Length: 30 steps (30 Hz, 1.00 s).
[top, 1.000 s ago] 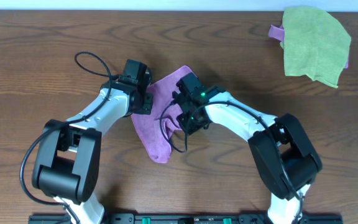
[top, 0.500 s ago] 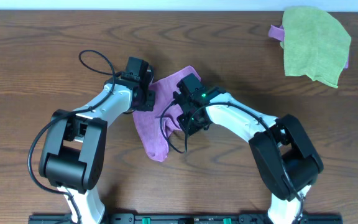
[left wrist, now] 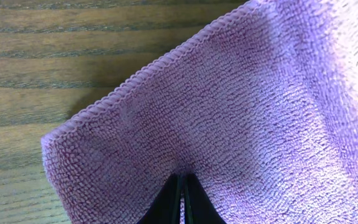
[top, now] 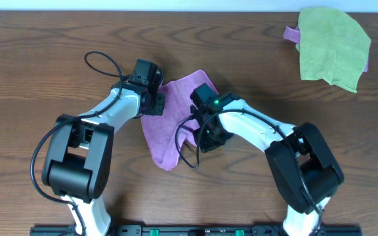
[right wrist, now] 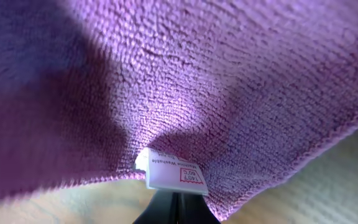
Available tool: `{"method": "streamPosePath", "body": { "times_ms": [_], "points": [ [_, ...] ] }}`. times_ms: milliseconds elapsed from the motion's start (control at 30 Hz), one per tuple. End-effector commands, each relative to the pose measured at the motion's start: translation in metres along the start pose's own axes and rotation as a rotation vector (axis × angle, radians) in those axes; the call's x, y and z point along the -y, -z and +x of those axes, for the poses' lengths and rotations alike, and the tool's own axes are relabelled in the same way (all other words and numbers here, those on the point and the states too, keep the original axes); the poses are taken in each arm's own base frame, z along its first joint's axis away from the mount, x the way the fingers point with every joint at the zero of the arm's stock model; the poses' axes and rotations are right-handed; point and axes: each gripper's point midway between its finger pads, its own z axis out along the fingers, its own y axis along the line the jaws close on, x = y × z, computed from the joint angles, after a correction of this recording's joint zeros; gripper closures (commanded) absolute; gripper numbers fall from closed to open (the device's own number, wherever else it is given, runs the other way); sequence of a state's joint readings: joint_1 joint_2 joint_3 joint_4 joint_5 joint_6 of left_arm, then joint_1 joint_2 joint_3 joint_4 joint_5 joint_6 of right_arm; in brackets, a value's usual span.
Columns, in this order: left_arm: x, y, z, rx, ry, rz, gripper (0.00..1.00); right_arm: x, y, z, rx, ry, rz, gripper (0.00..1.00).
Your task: Fold the cloth
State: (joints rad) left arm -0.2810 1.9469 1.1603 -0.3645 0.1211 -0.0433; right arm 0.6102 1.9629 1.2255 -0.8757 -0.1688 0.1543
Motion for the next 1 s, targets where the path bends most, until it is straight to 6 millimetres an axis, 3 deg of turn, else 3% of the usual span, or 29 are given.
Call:
{"method": "streamPosePath", "body": {
  "times_ms": [0, 133, 300, 700, 833, 967],
  "points": [
    [-0.028, -0.032, 0.041, -0.134, 0.003, -0.074, 0.94, 0.02, -0.025, 0.038, -0.148, -0.095, 0.09, 0.99],
    [-0.039, -0.031, 0.038, -0.129, 0.013, -0.08, 0.94, 0.021, -0.024, 0.05, -0.191, -0.123, 0.1, 0.99],
    [-0.048, -0.027, 0.03, -0.115, 0.015, -0.085, 0.94, 0.026, -0.023, 0.048, -0.15, -0.14, 0.125, 0.99],
    [-0.042, -0.016, -0.003, -0.052, -0.018, -0.058, 0.94, 0.032, 0.003, 0.057, -0.01, -0.168, 0.117, 0.99],
    [-0.036, -0.011, -0.013, -0.037, -0.03, -0.035, 0.94, 0.025, 0.004, 0.058, 0.002, -0.165, 0.104, 0.99],
    [-0.031, -0.007, -0.022, -0.023, -0.05, -0.015, 0.94, 0.004, 0.002, 0.054, 0.017, -0.139, 0.053, 0.98]
  ]
}}
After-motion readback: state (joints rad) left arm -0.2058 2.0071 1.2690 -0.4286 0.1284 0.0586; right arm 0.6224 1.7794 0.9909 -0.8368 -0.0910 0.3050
